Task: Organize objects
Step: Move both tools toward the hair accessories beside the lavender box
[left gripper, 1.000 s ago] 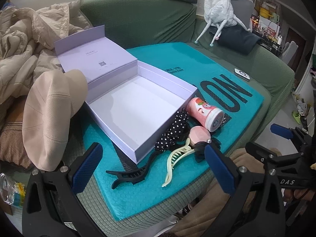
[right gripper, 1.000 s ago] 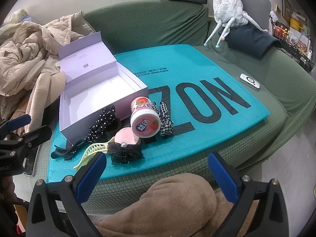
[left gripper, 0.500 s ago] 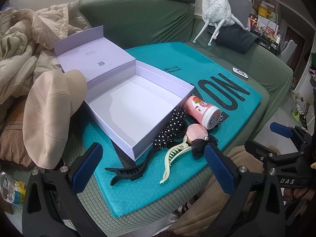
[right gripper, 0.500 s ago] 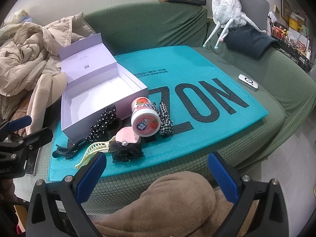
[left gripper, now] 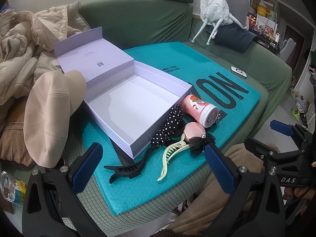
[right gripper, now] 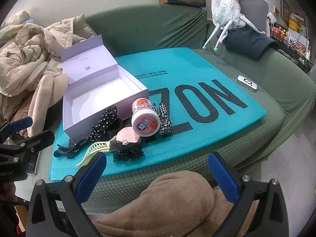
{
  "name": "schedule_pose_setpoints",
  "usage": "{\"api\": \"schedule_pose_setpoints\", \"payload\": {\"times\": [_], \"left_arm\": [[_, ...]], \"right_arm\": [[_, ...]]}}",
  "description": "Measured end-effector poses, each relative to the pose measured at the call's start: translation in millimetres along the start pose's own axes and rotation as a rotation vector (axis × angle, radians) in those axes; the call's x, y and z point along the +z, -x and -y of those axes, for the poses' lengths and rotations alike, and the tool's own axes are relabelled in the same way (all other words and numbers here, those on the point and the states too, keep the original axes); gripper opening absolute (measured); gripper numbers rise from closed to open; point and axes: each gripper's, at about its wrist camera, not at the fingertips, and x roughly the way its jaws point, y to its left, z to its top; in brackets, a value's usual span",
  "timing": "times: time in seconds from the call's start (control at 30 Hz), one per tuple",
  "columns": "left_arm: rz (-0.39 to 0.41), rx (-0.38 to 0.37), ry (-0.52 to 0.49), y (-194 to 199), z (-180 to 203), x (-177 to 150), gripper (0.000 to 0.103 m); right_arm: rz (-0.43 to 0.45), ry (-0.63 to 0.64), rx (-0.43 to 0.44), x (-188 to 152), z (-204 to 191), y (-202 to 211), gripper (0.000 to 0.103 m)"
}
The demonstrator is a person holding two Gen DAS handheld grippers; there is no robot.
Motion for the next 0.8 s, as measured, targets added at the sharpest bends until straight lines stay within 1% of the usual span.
{"api": "schedule_pose_setpoints", "payload": {"times": [0.47,0.8], "left_arm": [[-0.004,-0.002,-0.002,1.5,2.0,-0.3,0.103],[-0.034,-0.008,-0.001,-9.2,5.2,-6.4,0.103]], "right_arm": [[0.006,0.0,-0.001,-1.1,0.9,3.3,0.103],[-0.013,-0.016,0.008,-3.3,4.3,-5.7,0.103]]}}
